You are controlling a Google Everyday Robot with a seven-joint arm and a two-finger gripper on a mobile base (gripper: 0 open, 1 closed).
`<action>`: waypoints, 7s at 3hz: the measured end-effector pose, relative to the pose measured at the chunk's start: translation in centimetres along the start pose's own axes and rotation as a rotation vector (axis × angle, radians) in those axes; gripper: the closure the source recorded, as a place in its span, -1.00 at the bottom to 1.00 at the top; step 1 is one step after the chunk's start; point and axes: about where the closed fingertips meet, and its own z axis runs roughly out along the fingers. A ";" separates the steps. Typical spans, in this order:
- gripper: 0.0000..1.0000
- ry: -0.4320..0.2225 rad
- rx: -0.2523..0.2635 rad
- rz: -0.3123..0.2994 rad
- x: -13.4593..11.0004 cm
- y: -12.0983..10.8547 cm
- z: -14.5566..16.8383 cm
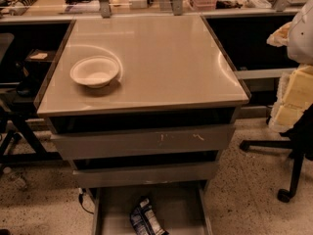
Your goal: Pick blue chip bag from bottom drawer and place on counter
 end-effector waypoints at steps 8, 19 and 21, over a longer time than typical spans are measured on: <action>-1.00 0.106 -0.119 0.065 0.1 14.3 22.7; -1.00 -0.115 -0.386 0.475 -11.6 29.2 50.2; -1.00 -0.123 -0.405 0.466 -12.1 29.5 51.4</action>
Offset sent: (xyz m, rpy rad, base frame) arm -0.0438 0.0164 -0.1179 -0.0095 0.0935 -0.0277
